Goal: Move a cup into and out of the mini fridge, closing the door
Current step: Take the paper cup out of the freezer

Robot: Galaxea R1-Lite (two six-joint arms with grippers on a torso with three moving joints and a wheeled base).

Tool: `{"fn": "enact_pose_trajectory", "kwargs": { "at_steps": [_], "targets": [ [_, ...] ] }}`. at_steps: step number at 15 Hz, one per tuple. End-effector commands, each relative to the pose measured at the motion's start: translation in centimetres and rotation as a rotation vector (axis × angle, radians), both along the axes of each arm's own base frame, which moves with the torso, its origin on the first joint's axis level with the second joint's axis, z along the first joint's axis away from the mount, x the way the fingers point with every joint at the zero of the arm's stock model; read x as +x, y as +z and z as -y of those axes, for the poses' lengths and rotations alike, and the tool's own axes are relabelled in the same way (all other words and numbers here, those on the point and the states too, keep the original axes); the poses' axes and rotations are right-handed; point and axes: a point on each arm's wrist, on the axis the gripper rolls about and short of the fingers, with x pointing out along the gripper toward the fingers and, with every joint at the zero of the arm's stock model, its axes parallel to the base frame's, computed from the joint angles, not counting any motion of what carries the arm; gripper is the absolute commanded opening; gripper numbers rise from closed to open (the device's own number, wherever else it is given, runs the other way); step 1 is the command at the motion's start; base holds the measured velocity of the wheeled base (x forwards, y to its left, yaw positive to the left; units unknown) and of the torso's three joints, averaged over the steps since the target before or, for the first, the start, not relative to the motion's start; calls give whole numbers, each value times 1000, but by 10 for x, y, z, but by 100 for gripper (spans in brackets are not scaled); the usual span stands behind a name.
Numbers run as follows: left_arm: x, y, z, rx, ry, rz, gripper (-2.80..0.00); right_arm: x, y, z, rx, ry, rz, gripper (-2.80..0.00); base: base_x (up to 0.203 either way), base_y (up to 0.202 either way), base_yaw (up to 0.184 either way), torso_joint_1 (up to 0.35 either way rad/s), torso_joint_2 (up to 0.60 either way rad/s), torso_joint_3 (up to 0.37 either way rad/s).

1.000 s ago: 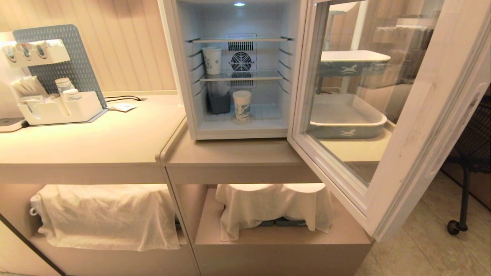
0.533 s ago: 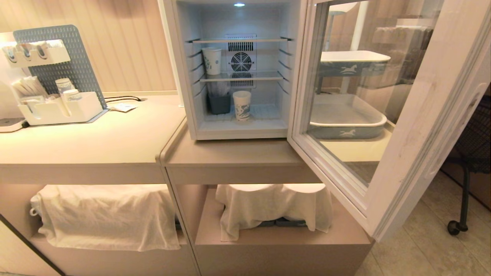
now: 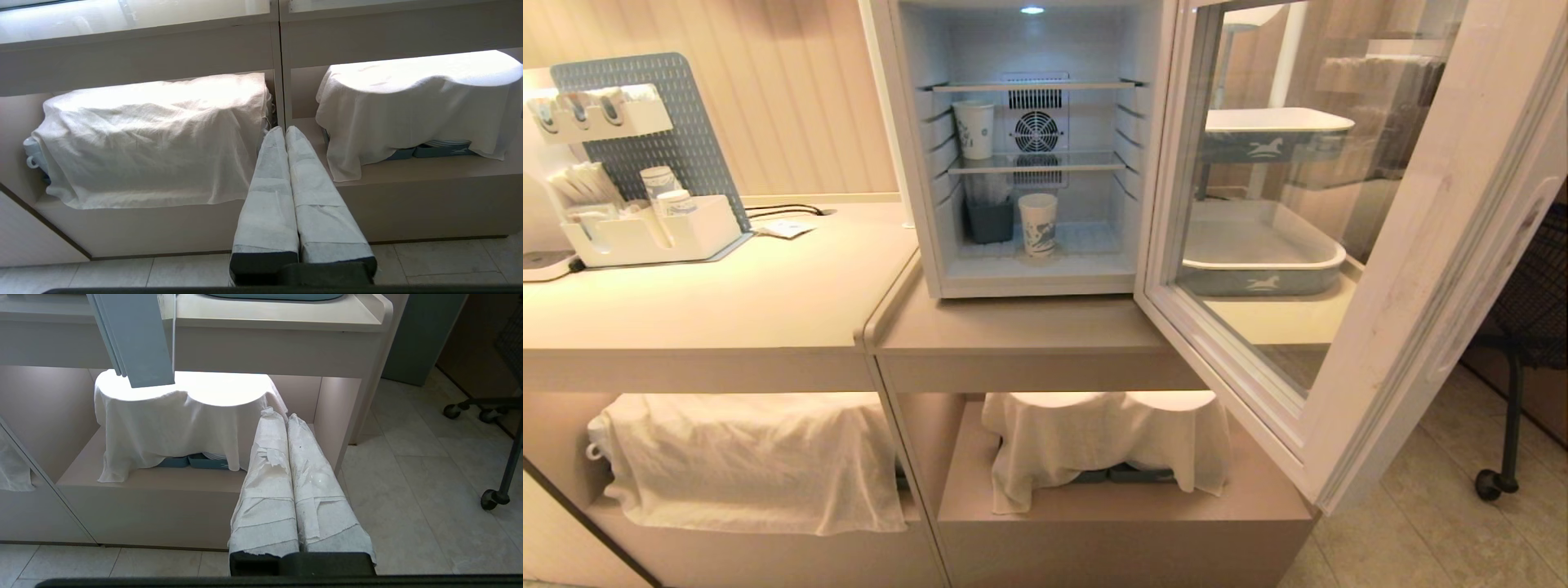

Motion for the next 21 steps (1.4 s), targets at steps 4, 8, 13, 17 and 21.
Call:
{"fn": "enact_pose_trajectory", "kwargs": {
  "at_steps": [4, 8, 13, 17, 21],
  "targets": [
    [0, 0, 0, 18, -7, -4, -280, 0, 0, 0, -1, 0, 0, -280, 0, 0, 0, 0, 0, 0],
    [0, 0, 0, 27, -9, -2, -280, 0, 0, 0, -1, 0, 0, -280, 0, 0, 0, 0, 0, 0],
    [0, 0, 0, 25, -12, -1, -280, 0, 0, 0, -1, 0, 0, -280, 0, 17, -1, 0, 0, 1],
    [0, 0, 0, 20, -13, -1, -280, 0, 0, 0, -1, 0, 0, -280, 0, 179, 3, 0, 1, 2],
    [0, 0, 0, 13, -13, -3, -280, 0, 0, 0, -1, 0, -1, -280, 0, 192, 0, 2, 1, 1]
  ]
}}
